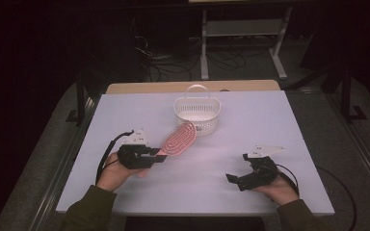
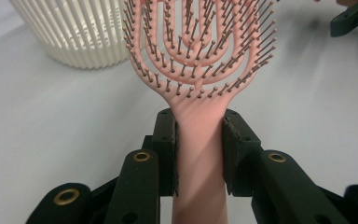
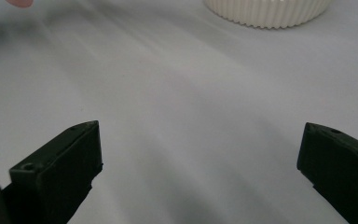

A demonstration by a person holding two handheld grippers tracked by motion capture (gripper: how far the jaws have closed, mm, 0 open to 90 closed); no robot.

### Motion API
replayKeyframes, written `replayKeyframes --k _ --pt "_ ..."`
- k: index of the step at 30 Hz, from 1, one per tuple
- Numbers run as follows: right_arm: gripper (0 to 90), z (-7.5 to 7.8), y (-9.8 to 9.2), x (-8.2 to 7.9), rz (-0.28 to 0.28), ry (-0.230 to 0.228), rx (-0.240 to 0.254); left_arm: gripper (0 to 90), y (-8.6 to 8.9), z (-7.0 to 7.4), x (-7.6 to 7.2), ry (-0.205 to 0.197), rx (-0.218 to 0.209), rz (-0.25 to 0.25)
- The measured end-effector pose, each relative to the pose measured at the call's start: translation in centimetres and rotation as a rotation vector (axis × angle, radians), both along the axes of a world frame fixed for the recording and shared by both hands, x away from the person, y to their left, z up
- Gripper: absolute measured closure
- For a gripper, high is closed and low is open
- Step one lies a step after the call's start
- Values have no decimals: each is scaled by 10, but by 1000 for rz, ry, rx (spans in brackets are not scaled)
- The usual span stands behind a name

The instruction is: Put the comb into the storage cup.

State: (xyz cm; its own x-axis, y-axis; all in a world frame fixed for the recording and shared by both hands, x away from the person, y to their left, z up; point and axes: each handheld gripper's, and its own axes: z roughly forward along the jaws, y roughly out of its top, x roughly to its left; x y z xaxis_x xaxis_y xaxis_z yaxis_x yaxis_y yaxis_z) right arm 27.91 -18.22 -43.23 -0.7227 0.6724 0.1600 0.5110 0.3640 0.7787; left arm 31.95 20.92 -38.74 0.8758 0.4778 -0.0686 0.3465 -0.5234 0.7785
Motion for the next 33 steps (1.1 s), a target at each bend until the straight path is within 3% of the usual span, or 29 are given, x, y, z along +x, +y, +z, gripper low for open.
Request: replayKeyframes --k 6,19,25,33 --pt "0 0 0 0 -1 1 1 702 -5 0 -1 -8 -48 -8" --pt "0 0 0 0 -1 1 2 702 -22 -9 -2 -19 -104 -14" --pt "0 0 0 0 -2 0 2 702 -30 -13 -3 -30 -124 -5" --pt "0 0 0 0 1 1 6 702 -41 -20 -5 -38 -117 -1"
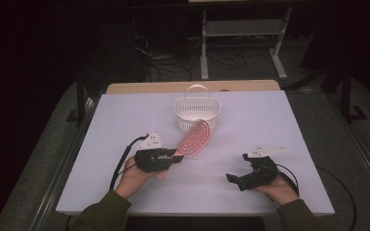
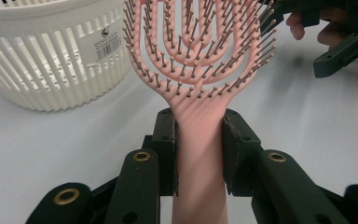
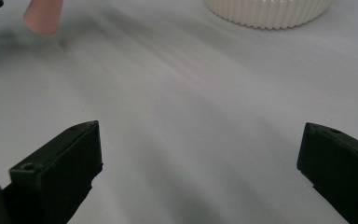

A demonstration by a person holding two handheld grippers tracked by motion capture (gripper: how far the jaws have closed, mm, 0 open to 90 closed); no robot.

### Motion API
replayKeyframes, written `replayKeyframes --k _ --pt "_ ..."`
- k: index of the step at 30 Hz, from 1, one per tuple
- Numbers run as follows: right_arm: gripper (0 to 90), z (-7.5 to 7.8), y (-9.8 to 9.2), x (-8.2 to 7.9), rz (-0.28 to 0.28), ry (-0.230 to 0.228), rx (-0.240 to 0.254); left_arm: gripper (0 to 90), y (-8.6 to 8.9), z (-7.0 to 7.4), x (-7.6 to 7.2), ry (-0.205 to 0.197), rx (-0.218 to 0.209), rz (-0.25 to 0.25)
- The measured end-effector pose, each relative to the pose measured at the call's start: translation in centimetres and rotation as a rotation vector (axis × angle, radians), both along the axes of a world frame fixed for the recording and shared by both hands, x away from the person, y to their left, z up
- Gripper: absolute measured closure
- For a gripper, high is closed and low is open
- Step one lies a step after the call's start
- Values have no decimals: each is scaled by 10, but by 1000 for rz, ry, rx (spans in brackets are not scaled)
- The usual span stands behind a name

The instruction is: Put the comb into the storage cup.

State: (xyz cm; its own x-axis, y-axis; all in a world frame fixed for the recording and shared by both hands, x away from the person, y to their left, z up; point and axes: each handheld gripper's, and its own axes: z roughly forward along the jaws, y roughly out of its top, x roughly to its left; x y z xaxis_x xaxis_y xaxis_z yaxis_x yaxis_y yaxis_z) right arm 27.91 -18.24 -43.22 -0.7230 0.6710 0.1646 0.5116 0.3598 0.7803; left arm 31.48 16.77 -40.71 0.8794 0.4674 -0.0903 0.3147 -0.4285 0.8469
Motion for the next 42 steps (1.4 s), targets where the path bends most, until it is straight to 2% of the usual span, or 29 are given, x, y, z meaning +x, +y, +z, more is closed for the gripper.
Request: replayKeyframes --k 7,13,17,20,24,35,42 --pt "0 0 0 0 6 -3 5 702 -4 -3 -1 -15 -4 8" --pt "0 3 2 0 3 -8 23 702 -4 -4 -2 -11 -14 13" --pt "0 9 5 0 13 -13 33 702 -5 -4 -3 -15 -13 10" --pt "0 15 7 0 -4 -19 35 702 -4 -4 -2 -14 -20 16" --pt "0 22 8 -1 15 -32 57 702 -4 -5 -2 -17 -14 16" --pt "0 34 13 7 13 -39 100 702 -5 -4 -5 -22 -19 14" --pt "0 40 17 12 15 -52 106 702 -5 -4 -6 -24 -18 16"
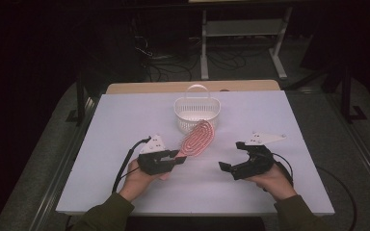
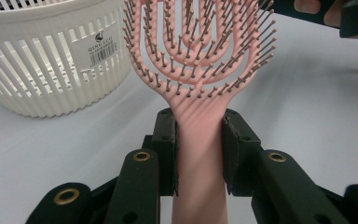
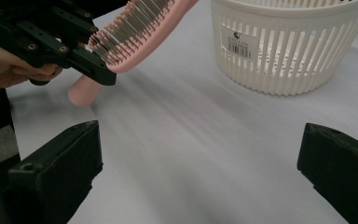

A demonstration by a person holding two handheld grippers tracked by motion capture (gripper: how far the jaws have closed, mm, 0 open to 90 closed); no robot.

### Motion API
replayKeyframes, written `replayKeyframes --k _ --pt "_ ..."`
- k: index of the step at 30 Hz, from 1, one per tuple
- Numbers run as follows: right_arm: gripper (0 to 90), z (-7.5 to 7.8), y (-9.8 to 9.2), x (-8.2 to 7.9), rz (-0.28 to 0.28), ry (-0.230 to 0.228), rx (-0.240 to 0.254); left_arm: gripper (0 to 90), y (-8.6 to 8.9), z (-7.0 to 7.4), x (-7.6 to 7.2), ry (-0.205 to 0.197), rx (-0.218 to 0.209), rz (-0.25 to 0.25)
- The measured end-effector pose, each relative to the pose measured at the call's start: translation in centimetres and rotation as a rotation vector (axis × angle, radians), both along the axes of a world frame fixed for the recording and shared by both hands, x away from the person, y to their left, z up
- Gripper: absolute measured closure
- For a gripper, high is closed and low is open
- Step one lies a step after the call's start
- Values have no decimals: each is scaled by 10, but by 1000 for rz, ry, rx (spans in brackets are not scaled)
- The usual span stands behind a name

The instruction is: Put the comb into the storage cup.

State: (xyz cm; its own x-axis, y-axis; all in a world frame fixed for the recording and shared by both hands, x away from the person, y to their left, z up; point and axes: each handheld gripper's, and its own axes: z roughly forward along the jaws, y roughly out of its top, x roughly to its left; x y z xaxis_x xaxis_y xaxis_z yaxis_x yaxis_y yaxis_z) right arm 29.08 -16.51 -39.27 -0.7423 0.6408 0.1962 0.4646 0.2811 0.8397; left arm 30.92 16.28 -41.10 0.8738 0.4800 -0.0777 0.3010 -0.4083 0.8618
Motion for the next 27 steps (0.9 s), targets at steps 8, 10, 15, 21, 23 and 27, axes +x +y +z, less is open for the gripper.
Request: replayKeyframes --k 8,10,15,21,23,27 --pt "0 8 8 7 7 -13 18 702 0 0 -1 -2 1 -1" --pt "0 9 10 8 11 -15 18 702 0 0 -1 -4 -2 0" --pt "0 11 15 10 7 -20 23 702 0 1 -1 -6 -1 1" --pt "0 14 19 14 8 -21 41 702 0 1 -1 -7 -2 2" --pt "0 16 20 15 9 -22 47 702 0 1 -2 -9 -2 3" --pt "0 19 23 17 14 -23 65 702 0 1 -2 -11 -5 4"
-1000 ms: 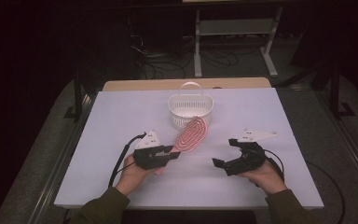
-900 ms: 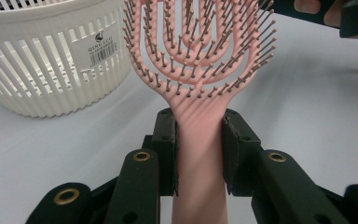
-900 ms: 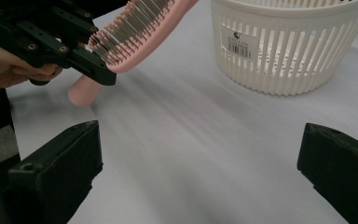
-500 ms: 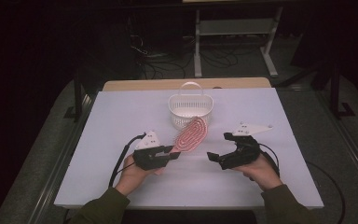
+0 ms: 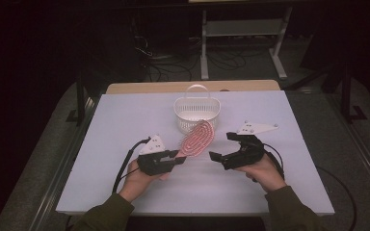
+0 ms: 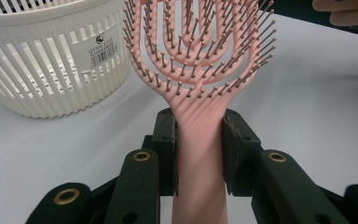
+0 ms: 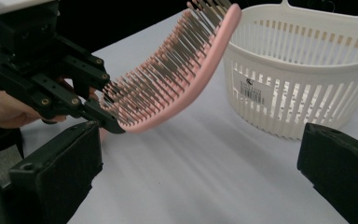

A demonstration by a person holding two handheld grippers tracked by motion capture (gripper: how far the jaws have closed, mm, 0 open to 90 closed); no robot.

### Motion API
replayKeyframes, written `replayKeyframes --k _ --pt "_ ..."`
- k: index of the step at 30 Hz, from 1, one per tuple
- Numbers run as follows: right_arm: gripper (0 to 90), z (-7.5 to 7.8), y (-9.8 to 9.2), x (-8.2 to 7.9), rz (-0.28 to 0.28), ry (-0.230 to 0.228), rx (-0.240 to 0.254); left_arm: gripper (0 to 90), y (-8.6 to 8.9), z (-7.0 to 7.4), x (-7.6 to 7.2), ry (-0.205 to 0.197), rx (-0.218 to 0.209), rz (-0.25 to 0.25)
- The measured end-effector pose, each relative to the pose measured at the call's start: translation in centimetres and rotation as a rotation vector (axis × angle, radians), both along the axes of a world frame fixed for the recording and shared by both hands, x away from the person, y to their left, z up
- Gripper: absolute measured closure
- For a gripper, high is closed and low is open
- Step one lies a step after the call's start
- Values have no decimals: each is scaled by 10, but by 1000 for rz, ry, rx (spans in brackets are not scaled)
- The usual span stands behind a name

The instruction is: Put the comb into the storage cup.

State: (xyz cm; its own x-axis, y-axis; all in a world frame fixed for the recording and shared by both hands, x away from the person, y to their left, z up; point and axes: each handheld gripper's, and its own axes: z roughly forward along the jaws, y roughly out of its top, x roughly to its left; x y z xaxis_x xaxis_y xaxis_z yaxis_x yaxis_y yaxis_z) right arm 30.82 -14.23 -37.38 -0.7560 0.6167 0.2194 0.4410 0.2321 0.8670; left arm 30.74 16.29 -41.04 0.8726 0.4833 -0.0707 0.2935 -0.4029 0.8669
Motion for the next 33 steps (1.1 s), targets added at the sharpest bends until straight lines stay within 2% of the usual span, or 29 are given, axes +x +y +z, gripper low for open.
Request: replayKeyframes --k 16,25,33 --pt "0 8 15 12 8 -15 5 702 0 -1 1 -11 -2 -7" --pt "0 9 22 17 18 -9 1 702 -1 -1 0 -22 0 -9" --pt "0 11 29 24 17 -6 17 702 -1 -1 0 -26 -7 -2"
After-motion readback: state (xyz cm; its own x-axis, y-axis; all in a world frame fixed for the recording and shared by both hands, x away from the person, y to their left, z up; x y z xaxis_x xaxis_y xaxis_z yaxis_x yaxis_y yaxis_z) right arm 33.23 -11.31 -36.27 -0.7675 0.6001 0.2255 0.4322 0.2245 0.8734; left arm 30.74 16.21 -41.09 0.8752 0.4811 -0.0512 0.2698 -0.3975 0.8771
